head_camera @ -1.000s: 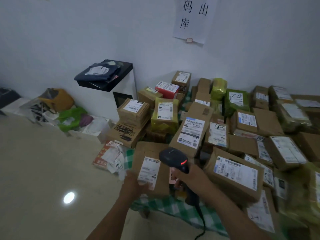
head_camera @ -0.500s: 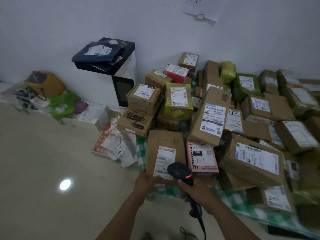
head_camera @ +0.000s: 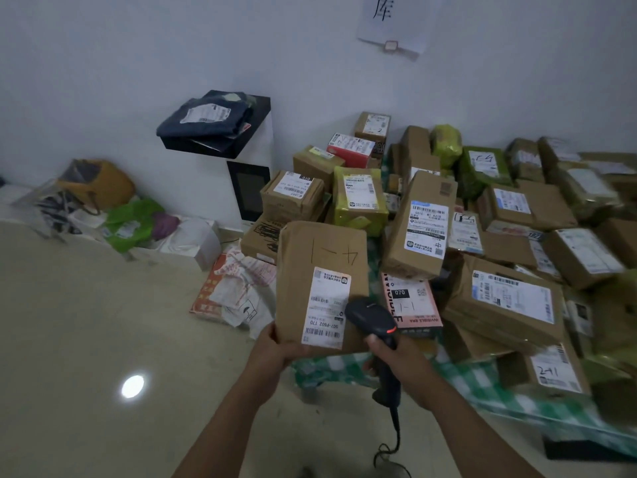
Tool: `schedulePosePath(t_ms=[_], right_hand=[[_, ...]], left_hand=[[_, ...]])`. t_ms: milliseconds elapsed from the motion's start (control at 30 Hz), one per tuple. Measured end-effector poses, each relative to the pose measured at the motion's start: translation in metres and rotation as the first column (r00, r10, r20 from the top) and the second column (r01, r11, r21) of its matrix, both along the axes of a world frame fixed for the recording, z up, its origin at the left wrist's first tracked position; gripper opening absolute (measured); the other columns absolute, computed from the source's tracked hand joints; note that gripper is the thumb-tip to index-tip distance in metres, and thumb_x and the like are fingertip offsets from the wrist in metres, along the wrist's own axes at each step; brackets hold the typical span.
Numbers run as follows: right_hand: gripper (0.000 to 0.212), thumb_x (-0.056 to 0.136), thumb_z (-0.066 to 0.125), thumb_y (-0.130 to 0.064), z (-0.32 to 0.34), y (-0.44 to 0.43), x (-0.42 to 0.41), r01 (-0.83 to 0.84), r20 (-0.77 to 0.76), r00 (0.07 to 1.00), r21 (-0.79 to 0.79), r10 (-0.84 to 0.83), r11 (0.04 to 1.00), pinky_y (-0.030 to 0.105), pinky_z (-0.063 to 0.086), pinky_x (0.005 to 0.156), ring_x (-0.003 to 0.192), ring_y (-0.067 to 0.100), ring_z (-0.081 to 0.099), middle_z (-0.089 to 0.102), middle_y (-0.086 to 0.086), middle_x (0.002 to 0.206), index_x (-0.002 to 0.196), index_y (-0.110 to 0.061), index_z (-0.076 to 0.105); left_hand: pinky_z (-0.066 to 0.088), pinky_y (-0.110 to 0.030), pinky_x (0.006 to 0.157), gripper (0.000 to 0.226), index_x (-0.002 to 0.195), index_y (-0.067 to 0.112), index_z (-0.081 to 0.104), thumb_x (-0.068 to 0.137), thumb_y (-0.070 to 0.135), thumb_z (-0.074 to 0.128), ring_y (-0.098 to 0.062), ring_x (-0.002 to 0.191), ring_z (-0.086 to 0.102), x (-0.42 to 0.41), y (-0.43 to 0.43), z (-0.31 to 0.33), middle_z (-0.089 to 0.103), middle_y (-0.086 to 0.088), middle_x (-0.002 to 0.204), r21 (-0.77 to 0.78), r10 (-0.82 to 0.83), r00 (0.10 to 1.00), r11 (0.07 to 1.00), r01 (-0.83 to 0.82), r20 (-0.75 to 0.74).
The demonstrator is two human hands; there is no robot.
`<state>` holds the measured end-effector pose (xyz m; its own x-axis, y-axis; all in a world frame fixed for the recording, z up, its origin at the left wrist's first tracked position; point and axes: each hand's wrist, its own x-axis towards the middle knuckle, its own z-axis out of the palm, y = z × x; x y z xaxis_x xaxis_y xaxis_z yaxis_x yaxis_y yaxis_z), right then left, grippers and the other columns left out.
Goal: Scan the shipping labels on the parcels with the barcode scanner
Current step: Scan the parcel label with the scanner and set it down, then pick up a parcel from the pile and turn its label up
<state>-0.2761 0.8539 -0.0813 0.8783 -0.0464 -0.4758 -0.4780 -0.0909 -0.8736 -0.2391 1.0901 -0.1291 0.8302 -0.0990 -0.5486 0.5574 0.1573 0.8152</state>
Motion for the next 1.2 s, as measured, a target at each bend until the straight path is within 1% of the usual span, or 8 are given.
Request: schedulePosePath(t_ms=[133, 233, 367, 500, 667, 867, 1067, 1200], right_hand=[[0.012, 0.095, 0.061, -0.023, 0.021, 0.010, 0.013, -0.029, 0.078, 0.997, -0.015, 0.030, 0.999, 0.038, 0.056, 0.067, 0.062, 0.024, 0.066, 0.070, 0.017, 0.072, 0.105, -0.019, 0.060], [0.014, 0.093, 0.063, -0.029, 0.042, 0.019, 0.022, -0.100, 0.128, 0.986, -0.077, 0.110, 0.992, 0.035, 0.055, 0.060, 0.054, 0.023, 0.063, 0.070, 0.021, 0.079, 0.097, -0.015, 0.061], [0.037, 0.090, 0.063, -0.043, 0.066, 0.027, 0.026, -0.223, 0.156, 0.959, -0.093, 0.236, 0.970, 0.036, 0.050, 0.056, 0.052, 0.027, 0.058, 0.068, 0.029, 0.089, 0.087, -0.006, 0.063], [0.047, 0.078, 0.063, -0.051, 0.087, 0.036, 0.025, -0.270, 0.175, 0.947, -0.011, 0.268, 0.963, 0.032, 0.047, 0.050, 0.047, 0.021, 0.055, 0.069, 0.020, 0.082, 0.079, -0.004, 0.061], [0.046, 0.078, 0.063, -0.049, 0.099, 0.046, 0.024, -0.325, 0.155, 0.934, -0.003, 0.321, 0.946, 0.030, 0.044, 0.050, 0.047, 0.022, 0.053, 0.066, 0.014, 0.073, 0.079, -0.003, 0.060], [0.041, 0.088, 0.061, -0.042, 0.103, 0.059, 0.025, -0.383, 0.160, 0.910, -0.036, 0.384, 0.923, 0.030, 0.044, 0.049, 0.043, 0.021, 0.051, 0.066, 0.015, 0.072, 0.078, -0.002, 0.059], [0.041, 0.088, 0.061, -0.043, 0.104, 0.062, 0.027, -0.392, 0.160, 0.904, -0.054, 0.396, 0.918, 0.032, 0.045, 0.052, 0.044, 0.021, 0.052, 0.067, 0.015, 0.072, 0.078, -0.003, 0.059], [0.037, 0.091, 0.060, -0.036, 0.102, 0.060, 0.025, -0.348, 0.162, 0.924, -0.018, 0.346, 0.937, 0.030, 0.044, 0.049, 0.042, 0.019, 0.052, 0.066, 0.011, 0.068, 0.079, -0.002, 0.059]], left_hand=[[0.055, -0.052, 0.092, 0.136, 0.143, 0.018, 0.039, 0.020, 0.036, 0.095, -0.030, 0.113, 0.062, 0.003, 0.015, 0.022, 0.060, -0.006, 0.129, 0.099, 0.132, 0.979, 0.984, -0.148, 0.155], [0.054, -0.051, 0.092, 0.126, 0.147, 0.023, 0.033, 0.035, 0.032, 0.089, -0.029, 0.114, 0.058, 0.007, 0.028, 0.041, 0.053, -0.004, 0.134, 0.168, 0.238, 0.939, 0.944, -0.283, 0.247], [0.055, -0.048, 0.091, 0.124, 0.148, 0.021, 0.031, 0.038, 0.028, 0.087, -0.030, 0.115, 0.057, 0.014, 0.049, 0.053, 0.049, -0.007, 0.138, 0.072, 0.404, 0.867, 0.894, -0.441, 0.293], [0.053, -0.051, 0.094, 0.121, 0.146, 0.026, 0.032, 0.039, 0.025, 0.089, -0.029, 0.118, 0.057, 0.017, 0.066, 0.054, 0.049, -0.007, 0.140, 0.005, 0.510, 0.809, 0.845, -0.534, 0.292], [0.052, -0.042, 0.087, 0.101, 0.144, 0.023, 0.032, 0.062, -0.002, 0.084, -0.029, 0.110, 0.059, 0.020, 0.080, 0.048, 0.048, -0.011, 0.137, -0.056, 0.560, 0.775, 0.819, -0.571, 0.291], [0.053, -0.049, 0.094, 0.124, 0.142, 0.028, 0.033, 0.031, 0.029, 0.087, -0.029, 0.114, 0.059, 0.016, 0.086, 0.054, 0.051, -0.007, 0.132, -0.044, 0.531, 0.785, 0.836, -0.548, 0.318], [0.054, -0.046, 0.091, 0.110, 0.144, 0.027, 0.032, 0.051, 0.012, 0.088, -0.027, 0.113, 0.058, 0.014, 0.089, 0.050, 0.050, -0.007, 0.133, -0.031, 0.508, 0.801, 0.850, -0.526, 0.316], [0.055, -0.047, 0.092, 0.123, 0.144, 0.024, 0.034, 0.033, 0.031, 0.089, -0.026, 0.112, 0.060, 0.012, 0.086, 0.052, 0.054, -0.004, 0.129, -0.013, 0.455, 0.838, 0.881, -0.474, 0.299]])
